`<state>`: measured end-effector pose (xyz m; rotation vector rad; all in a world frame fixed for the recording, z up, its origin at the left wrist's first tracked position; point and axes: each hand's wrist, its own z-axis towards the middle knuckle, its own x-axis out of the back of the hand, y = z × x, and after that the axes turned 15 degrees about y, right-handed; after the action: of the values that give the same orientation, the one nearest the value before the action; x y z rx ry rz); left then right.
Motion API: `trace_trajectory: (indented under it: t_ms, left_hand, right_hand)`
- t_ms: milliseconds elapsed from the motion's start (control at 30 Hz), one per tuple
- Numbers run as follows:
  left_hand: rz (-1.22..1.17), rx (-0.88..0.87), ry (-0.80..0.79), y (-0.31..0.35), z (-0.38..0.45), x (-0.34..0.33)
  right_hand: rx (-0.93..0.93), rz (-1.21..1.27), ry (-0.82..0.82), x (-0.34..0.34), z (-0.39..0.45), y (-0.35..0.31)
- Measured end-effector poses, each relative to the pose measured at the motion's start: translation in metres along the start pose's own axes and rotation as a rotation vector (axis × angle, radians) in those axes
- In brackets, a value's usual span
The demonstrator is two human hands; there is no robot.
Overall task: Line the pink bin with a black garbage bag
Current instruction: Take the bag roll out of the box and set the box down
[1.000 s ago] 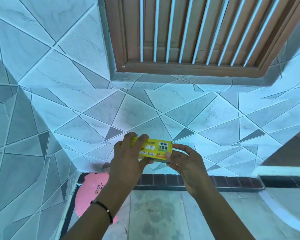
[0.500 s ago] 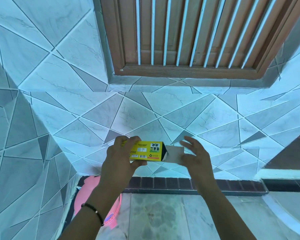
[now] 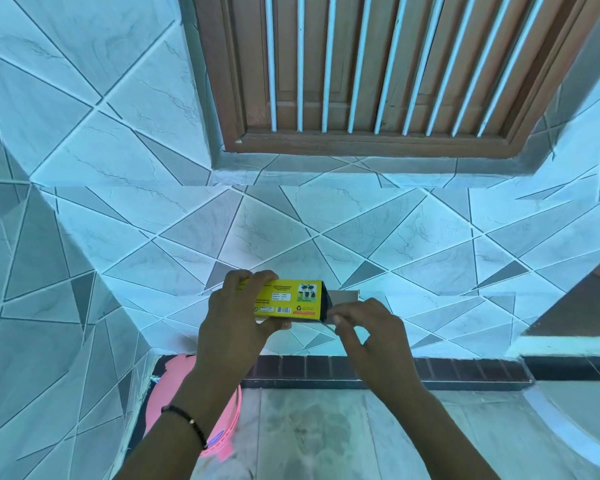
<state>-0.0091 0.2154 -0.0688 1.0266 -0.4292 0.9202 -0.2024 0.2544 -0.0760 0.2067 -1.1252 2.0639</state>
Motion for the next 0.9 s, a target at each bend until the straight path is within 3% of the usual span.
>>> trace_trajectory:
  t_ms: [133, 367, 600, 733, 900]
  left_hand:
    - [0.029, -0.023, 0.008, 0.004, 0.001, 0.001]
    - [0.087, -0.137, -0.003, 0.01, 0.006, 0.005]
    - [0.361, -0.557, 0.039, 0.035, 0.033, 0.014]
    - [0.407, -0.664, 0.047, 0.043, 0.05, 0.015]
    - [0.346, -0.591, 0.046, 0.03, 0.062, 0.011]
  right_hand:
    - [-0.261, 0.01, -0.052, -0.007, 0.004, -0.005]
    - [-0.54, 0.168, -0.183, -0.014, 0.01, 0.003]
    - [-0.97, 0.896, -0.114, -0.031, 0.005, 0.014]
    - [-0.963, 0.932, -0.088, -0.041, 0.006, 0.017]
    - [-0.837, 0.673, -0.099, -0.044, 0.018, 0.016]
